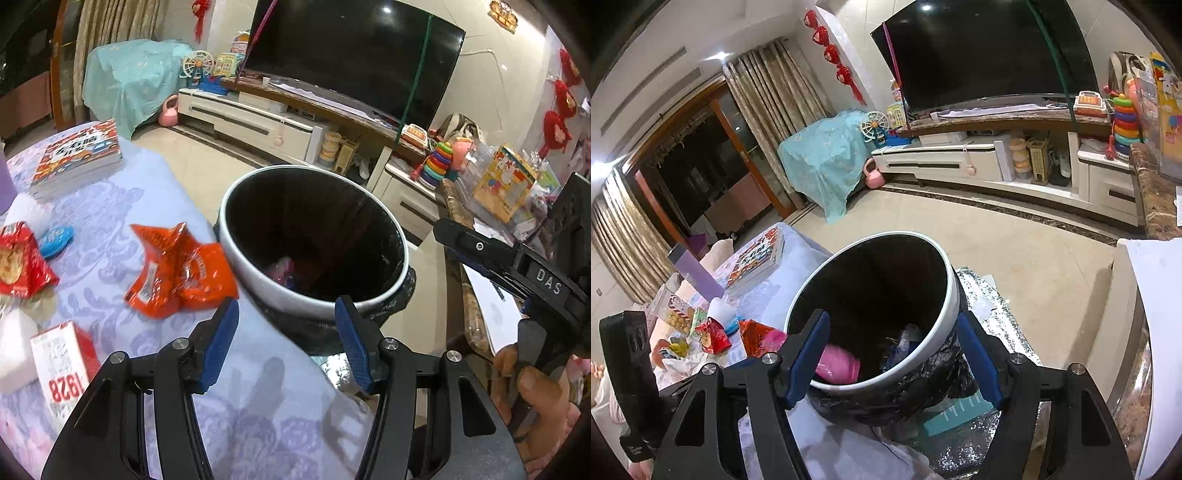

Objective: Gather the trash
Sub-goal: 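Grasp the red-and-white milk carton with the left tool while the right tool grasps the orange bag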

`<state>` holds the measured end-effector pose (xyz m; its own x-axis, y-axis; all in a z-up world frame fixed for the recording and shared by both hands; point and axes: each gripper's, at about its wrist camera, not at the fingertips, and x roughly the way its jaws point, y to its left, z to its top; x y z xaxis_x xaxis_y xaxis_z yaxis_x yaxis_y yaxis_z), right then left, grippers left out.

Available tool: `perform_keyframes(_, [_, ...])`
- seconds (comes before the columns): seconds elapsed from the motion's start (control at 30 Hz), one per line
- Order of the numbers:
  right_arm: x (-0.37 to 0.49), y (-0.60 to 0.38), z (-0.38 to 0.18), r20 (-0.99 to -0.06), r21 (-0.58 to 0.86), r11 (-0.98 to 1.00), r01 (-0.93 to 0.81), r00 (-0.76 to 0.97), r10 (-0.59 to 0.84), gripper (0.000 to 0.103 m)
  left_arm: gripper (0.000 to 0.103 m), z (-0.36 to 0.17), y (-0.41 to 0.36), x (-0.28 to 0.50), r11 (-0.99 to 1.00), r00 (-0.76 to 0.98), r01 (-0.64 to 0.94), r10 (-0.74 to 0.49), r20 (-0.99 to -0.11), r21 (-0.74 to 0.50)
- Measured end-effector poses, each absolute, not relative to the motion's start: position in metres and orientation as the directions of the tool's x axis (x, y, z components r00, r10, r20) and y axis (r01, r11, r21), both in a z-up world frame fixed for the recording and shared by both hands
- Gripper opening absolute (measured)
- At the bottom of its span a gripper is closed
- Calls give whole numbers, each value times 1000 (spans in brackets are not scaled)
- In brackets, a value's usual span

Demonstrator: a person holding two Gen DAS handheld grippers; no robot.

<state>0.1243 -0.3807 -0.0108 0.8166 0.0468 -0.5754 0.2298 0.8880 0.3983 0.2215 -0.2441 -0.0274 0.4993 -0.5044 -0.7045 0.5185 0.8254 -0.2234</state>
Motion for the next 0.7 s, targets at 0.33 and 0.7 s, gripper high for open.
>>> perform_keyframes(0.33, [113, -358, -8, -560, 409, 890, 202, 826, 70, 77, 59, -27, -197, 193, 849, 538, 472, -490, -686, -237])
perform_keyframes(0.7, [106, -312, -17, -557, 418, 898, 137, 820, 134, 91, 64, -28, -128, 170, 896, 598, 368, -432, -675, -248])
